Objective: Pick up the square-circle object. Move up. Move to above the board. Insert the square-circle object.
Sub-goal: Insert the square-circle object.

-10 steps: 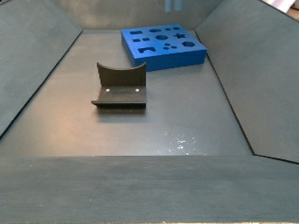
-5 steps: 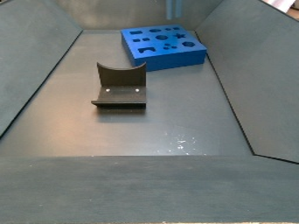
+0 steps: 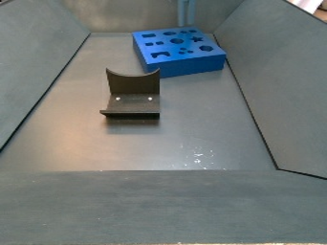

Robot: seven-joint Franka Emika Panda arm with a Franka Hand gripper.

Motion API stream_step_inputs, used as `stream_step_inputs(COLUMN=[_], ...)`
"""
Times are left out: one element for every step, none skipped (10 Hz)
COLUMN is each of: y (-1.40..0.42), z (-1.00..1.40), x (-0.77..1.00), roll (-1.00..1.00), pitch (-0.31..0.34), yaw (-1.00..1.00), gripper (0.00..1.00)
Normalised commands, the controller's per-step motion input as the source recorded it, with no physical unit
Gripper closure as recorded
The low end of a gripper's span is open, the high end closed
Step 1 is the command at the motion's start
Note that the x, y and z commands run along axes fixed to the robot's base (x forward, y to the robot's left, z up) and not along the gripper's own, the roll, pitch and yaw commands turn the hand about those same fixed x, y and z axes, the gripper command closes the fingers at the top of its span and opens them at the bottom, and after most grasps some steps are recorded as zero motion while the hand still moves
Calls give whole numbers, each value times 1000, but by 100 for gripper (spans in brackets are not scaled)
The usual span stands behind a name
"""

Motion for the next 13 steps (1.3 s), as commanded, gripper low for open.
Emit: stream_step_inputs(y=[234, 369, 183, 0, 0, 0, 0, 0, 0, 0, 0, 0, 0], z=[0, 0, 0, 0, -43, -280, -206, 0, -66, -240, -409, -100, -31], x=[0, -37, 0, 0, -11, -166, -140, -14, -29, -103, -234, -57, -34], roll=[-100, -81, -59, 0, 0, 69, 0, 0, 0, 37, 103, 0, 0], pitch=[0, -9, -11, -6, -30, -73, -93, -27, -43, -67, -107, -59, -63], yaw=[0, 123, 63, 0, 0, 0, 0, 0, 0, 0, 0, 0, 0], gripper=[100, 100, 100, 100, 100, 100, 100, 100, 100, 100, 100, 100, 100])
